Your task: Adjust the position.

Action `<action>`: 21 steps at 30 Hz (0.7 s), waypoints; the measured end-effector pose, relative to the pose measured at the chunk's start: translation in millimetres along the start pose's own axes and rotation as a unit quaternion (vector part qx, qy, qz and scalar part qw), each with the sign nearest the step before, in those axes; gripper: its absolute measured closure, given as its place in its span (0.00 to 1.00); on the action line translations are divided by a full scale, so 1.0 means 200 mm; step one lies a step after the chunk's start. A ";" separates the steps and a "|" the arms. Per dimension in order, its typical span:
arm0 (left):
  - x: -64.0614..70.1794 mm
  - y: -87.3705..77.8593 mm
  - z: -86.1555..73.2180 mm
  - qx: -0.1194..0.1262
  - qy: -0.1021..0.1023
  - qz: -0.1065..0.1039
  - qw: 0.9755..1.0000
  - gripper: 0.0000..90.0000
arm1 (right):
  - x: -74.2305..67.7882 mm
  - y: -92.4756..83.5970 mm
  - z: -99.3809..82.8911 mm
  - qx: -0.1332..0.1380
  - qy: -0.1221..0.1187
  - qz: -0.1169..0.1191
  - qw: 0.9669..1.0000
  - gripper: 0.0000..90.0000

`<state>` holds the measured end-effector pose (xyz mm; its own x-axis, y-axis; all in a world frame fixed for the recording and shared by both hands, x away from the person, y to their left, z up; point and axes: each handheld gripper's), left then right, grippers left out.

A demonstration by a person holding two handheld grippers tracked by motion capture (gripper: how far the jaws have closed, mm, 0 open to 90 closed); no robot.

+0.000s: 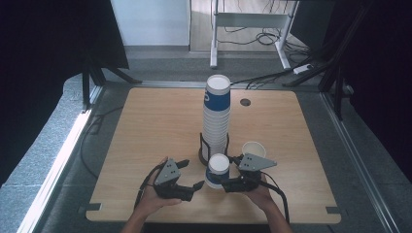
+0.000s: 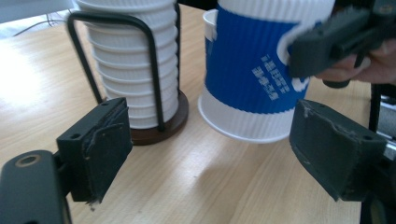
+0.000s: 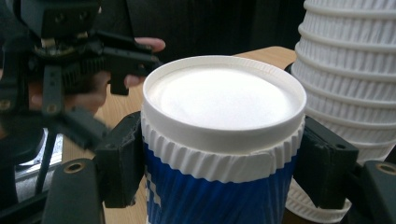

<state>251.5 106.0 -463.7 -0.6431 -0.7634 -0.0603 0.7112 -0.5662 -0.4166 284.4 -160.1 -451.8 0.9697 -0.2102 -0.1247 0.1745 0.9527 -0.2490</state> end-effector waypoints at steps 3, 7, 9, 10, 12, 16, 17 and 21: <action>0.03 0.01 0.01 0.002 -0.004 -0.004 1.000 0.14 | 0.00 -0.01 0.01 0.005 -0.003 -0.001 1.000 0.29; 0.07 0.03 0.02 0.002 0.002 -0.011 1.000 0.13 | 0.00 -0.01 0.01 0.010 0.000 -0.001 1.000 0.29; 0.09 0.04 0.02 -0.001 0.012 -0.011 1.000 0.13 | -0.01 0.00 0.01 0.011 -0.001 0.000 1.000 0.29; 0.10 0.05 0.02 -0.002 0.016 -0.012 1.000 0.13 | -0.01 0.00 0.01 0.010 -0.002 -0.001 1.000 0.29; 0.12 0.05 0.02 -0.002 0.020 -0.013 1.000 0.13 | -0.02 0.01 0.01 0.010 -0.005 0.002 1.000 0.29; 0.14 0.07 0.03 0.000 0.025 -0.008 1.000 0.13 | -0.04 0.04 0.01 0.006 -0.007 0.007 1.000 0.29; 0.14 0.07 0.03 0.000 0.025 -0.009 1.000 0.13 | -0.04 0.05 0.01 0.004 -0.007 0.007 1.000 0.29; 0.14 0.08 0.03 0.000 0.024 -0.009 1.000 0.14 | -0.05 0.07 0.00 0.004 -0.007 0.011 1.000 0.29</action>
<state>246.4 73.2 -467.6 -0.6682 -0.7376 -0.0971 0.7000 -0.5791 -0.4179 276.9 -144.8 -453.4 0.9755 -0.1864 -0.1172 0.1544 0.9586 -0.2392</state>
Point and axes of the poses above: each handheld gripper's, and its own axes: y roughly forward along the jaws, z roughly out of its top, x roughly to its right, and after that the axes turned 15 degrees about z, right-handed
